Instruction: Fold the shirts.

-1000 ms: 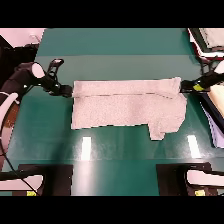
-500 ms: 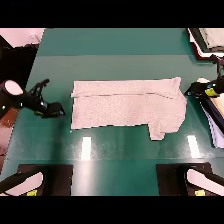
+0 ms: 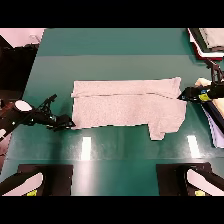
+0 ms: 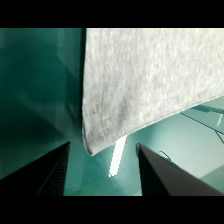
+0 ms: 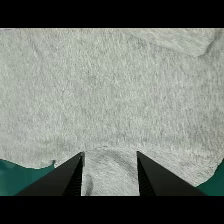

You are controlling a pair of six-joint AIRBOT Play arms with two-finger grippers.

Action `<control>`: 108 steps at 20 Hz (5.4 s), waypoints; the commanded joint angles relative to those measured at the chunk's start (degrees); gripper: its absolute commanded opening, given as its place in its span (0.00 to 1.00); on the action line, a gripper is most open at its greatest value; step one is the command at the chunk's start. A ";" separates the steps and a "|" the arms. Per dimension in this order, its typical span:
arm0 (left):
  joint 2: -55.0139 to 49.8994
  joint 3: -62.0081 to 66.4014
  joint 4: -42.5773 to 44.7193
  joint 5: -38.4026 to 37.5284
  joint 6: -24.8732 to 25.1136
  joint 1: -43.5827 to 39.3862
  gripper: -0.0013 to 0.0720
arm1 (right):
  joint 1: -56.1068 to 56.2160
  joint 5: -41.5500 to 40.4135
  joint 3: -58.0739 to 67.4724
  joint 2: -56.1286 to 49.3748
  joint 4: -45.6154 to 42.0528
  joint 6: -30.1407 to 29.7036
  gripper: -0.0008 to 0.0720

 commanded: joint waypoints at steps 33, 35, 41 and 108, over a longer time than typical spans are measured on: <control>0.11 10.10 4.59 -0.31 -3.28 -2.89 0.05 | -16.20 -8.33 -29.38 0.31 8.76 -1.95 0.43; 0.11 10.10 4.61 -0.90 -3.26 -2.89 0.05 | -16.20 -6.29 -29.38 0.35 8.11 -1.97 0.43; 0.11 10.10 4.61 -1.22 -3.26 -2.89 0.05 | -17.16 -3.04 -29.38 6.29 -0.63 -1.92 0.43; 0.68 19.26 11.04 1.22 -9.31 -2.89 0.05 | -13.51 8.70 9.55 -21.09 8.44 -9.64 0.97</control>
